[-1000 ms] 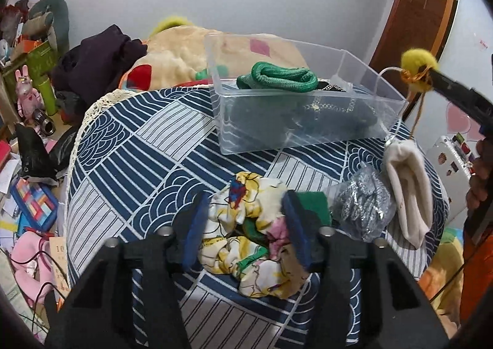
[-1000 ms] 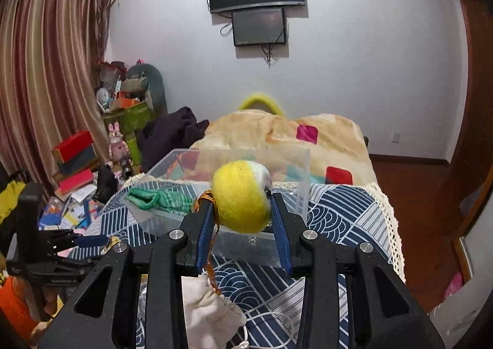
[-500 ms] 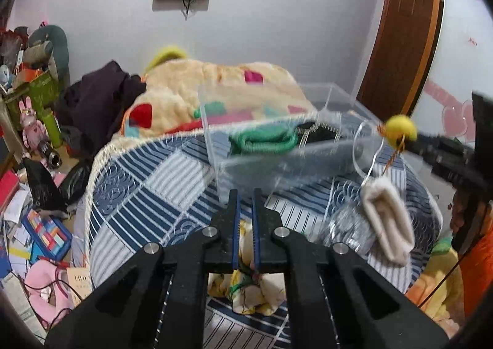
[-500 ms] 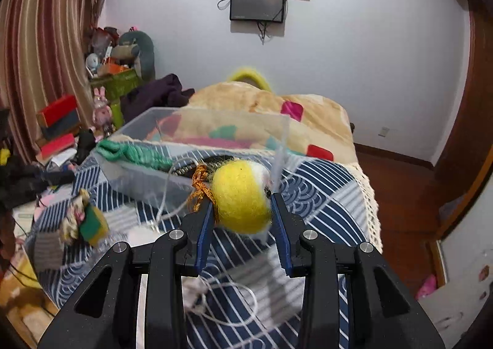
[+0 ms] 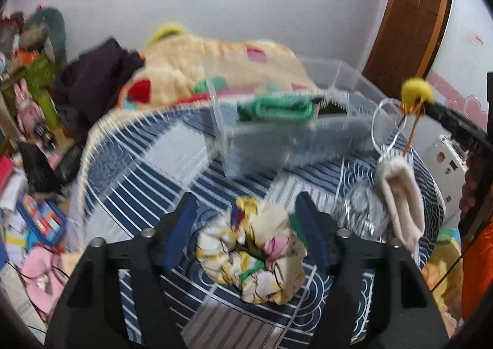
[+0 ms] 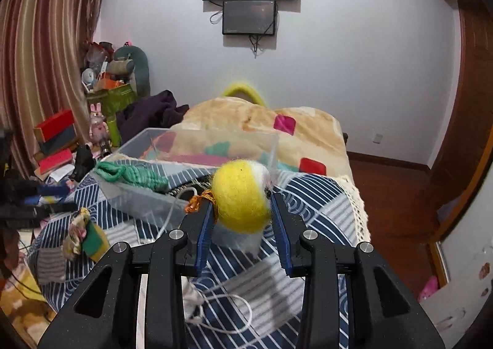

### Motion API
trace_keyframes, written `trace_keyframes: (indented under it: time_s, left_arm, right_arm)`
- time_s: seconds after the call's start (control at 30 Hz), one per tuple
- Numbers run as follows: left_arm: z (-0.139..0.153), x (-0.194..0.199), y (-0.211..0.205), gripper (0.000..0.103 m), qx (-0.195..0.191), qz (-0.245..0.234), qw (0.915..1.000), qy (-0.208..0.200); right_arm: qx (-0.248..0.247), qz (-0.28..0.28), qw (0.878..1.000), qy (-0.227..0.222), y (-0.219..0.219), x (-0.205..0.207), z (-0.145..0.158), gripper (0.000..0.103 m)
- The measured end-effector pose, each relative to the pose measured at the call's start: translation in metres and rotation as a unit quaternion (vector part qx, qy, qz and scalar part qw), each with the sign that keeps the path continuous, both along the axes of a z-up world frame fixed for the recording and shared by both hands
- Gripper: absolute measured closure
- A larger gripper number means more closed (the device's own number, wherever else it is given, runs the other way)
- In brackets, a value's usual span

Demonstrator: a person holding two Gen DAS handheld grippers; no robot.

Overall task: Organize soft objects
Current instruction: 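Release scrunchie from left tool into box while right tool releases yellow ball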

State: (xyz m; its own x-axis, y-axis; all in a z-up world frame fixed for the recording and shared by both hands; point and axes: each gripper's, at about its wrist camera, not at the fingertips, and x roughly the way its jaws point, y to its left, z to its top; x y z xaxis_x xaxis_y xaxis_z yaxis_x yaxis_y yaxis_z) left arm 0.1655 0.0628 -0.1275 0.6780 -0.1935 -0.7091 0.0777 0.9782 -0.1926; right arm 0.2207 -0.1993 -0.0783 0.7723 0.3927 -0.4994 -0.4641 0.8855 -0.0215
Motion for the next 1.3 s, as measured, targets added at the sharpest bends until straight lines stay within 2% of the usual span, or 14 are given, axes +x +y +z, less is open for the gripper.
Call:
trace_keyframes:
  time_s: [0.13,0.17,0.2,0.23,0.27,0.3,0.4,0.5,0.6,0.73,0.83,1.0,1.13,1.3]
  left_arm:
    - [-0.022,0.011,-0.002,0.034,-0.011,-0.005,0.9995,0.029]
    - [-0.026,0.012,-0.001,0.04,-0.017,-0.005,0.9994,0.03]
    - [-0.027,0.013,0.0,0.05,-0.028,-0.006,0.9992,0.028]
    - [-0.027,0.012,0.002,0.056,-0.049,-0.012,0.9984,0.025]
    - [-0.026,0.011,0.002,0.067,-0.059,-0.015,0.9979,0.023]
    - [-0.024,0.008,0.002,0.074,-0.061,-0.018,0.9979,0.016]
    - [-0.019,0.002,-0.003,0.087,-0.033,-0.014,0.9993,0.005]
    - [-0.009,-0.007,-0.007,0.088,-0.009,-0.004,0.9999,-0.01]
    - [0.011,-0.017,-0.009,0.088,0.01,0.007,0.999,-0.044]
    - [0.047,-0.018,-0.006,0.088,0.009,0.013,0.9951,-0.097]
    - [0.072,-0.005,-0.011,0.088,0.02,0.013,0.9917,-0.126]
    - [0.096,0.024,-0.022,0.088,0.032,0.007,0.9867,-0.159]
    - [0.095,0.051,-0.03,0.088,0.033,0.0,0.987,-0.157]
    - [0.075,0.084,-0.045,0.088,0.051,-0.007,0.9895,-0.135]
  right_arm:
    - [0.008,0.007,1.0,0.006,0.008,0.003,-0.003,0.07]
    - [0.01,0.008,1.0,0.007,0.009,0.003,-0.004,0.07]
    - [0.011,0.009,1.0,0.008,0.01,0.003,-0.004,0.07]
    - [0.011,0.01,1.0,0.008,0.01,0.003,-0.005,0.07]
    - [0.01,0.01,1.0,0.009,0.01,0.002,-0.006,0.07]
    - [0.01,0.01,1.0,0.009,0.01,0.002,-0.007,0.07]
    - [0.01,0.009,1.0,0.011,0.009,0.001,-0.008,0.07]
    - [0.015,0.009,1.0,0.008,0.008,-0.001,-0.006,0.07]
    - [0.021,0.009,1.0,-0.002,0.008,-0.002,-0.001,0.07]
    - [0.026,0.013,1.0,-0.012,0.014,0.001,0.006,0.07]
    - [0.031,0.017,0.999,-0.017,0.019,0.004,0.008,0.07]
    - [0.034,0.029,0.999,-0.015,0.033,0.014,0.008,0.07]
    - [0.029,0.035,0.999,-0.003,0.042,0.027,0.002,0.07]
    - [0.016,0.033,0.999,0.017,0.05,0.043,-0.009,0.07]
